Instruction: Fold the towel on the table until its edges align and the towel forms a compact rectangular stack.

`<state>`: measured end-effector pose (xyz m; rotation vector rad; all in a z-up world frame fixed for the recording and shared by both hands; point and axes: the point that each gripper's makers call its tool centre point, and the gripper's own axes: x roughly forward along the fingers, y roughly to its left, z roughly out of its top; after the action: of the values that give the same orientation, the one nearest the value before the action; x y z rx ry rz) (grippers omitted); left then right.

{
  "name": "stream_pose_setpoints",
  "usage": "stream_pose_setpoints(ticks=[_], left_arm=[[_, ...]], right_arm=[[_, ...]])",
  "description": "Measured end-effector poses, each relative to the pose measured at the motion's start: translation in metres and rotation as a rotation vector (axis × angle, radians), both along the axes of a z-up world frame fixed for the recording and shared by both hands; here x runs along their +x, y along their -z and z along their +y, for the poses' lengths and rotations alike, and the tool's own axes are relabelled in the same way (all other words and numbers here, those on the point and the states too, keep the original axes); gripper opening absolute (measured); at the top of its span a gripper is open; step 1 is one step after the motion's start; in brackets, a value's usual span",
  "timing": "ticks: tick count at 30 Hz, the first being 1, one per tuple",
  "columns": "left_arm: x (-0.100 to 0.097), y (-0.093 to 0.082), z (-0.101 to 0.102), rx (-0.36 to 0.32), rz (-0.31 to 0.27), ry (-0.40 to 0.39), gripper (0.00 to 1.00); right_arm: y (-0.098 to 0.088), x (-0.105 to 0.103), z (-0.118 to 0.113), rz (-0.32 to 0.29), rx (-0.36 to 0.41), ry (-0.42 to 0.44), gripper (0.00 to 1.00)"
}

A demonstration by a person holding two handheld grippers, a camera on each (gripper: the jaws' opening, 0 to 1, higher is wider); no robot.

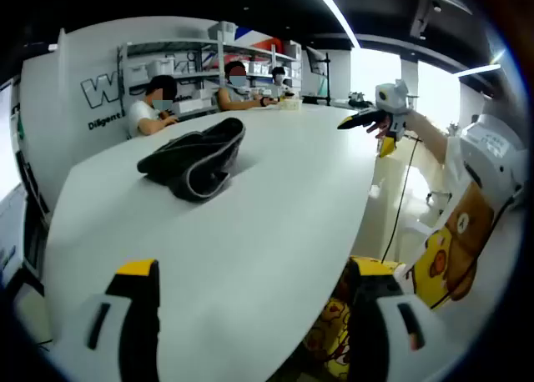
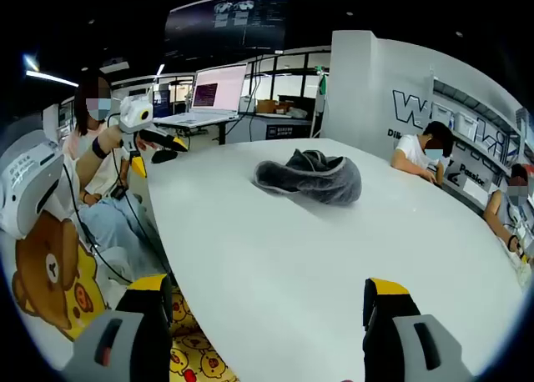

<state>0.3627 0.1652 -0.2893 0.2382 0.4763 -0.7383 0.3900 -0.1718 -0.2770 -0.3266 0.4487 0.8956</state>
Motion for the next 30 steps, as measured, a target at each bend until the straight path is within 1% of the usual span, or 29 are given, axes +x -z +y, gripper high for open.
stream_pose_setpoints(ticks=[6, 12, 20, 25, 27, 30], left_arm=[[0.0, -0.002, 0.002, 0.002, -0.005, -0.004, 0.99], [-0.001, -0.003, 0.003, 0.0, -0.008, -0.007, 0.99], [0.0, -0.004, 0.001, -0.003, -0.014, -0.005, 0.99], [0.003, -0.006, -0.003, 0.002, -0.017, 0.006, 0.98], [0.005, -0.008, -0.005, 0.0, -0.022, 0.01, 0.98], [0.006, -0.009, -0.007, -0.001, -0.026, 0.015, 0.98]], right_arm=[[-0.001, 0.002, -0.003, 0.001, -0.003, 0.013, 0.99], [-0.001, -0.002, -0.004, 0.0, -0.001, 0.011, 0.99], [-0.003, -0.002, -0.003, -0.017, -0.006, 0.009, 0.99], [-0.008, 0.002, 0.005, -0.058, -0.023, -0.02, 0.98], [-0.014, 0.008, 0.011, -0.087, -0.029, -0.039, 0.95], [-0.021, 0.018, 0.023, -0.127, -0.048, -0.081, 0.87]])
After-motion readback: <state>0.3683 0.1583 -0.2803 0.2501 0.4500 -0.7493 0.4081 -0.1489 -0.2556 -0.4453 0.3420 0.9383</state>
